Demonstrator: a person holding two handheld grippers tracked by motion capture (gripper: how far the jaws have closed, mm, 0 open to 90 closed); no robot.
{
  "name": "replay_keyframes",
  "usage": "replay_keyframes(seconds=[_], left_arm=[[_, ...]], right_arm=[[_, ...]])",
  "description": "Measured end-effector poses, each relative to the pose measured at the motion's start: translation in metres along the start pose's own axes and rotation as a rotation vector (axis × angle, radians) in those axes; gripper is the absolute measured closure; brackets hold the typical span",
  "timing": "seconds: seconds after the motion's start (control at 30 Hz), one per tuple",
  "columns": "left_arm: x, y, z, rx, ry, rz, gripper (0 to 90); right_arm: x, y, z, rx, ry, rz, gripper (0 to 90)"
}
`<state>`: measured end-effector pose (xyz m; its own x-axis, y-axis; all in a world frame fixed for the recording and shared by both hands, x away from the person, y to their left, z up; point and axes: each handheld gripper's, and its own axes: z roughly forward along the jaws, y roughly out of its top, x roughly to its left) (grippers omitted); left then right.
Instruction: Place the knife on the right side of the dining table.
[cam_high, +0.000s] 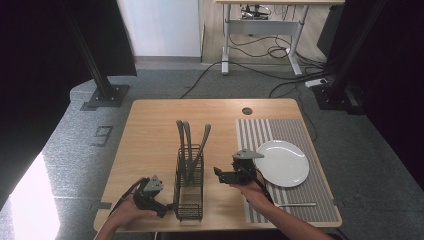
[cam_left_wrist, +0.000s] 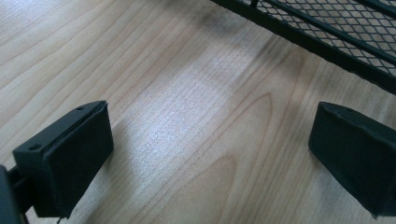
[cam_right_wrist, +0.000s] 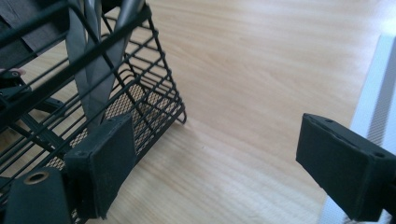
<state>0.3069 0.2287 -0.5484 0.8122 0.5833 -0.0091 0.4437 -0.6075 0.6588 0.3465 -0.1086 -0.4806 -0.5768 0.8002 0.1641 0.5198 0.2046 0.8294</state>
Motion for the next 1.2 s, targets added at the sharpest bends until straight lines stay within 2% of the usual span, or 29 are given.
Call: replay_keyframes(seconds=[0.3, 0.67, 1.2], left_arm=[[0.000, 0.000, 0.000, 0.000, 0.000, 0.000, 0.0], [0.000, 0.000, 0.000, 0.000, 0.000, 0.000, 0.0], [0.000, 0.000, 0.000, 0.000, 0.004, -0.004, 0.0]], right_arm=[[-0.004, 0.015, -0.013, -0.048, 0.007, -0.015, 12.4], [-0.010, 0.025, -0.017, -0.073, 0.036, -0.005, 15.1], [-0.016, 0.049, -0.003, -0.101, 0.085, -0.004, 20.4]])
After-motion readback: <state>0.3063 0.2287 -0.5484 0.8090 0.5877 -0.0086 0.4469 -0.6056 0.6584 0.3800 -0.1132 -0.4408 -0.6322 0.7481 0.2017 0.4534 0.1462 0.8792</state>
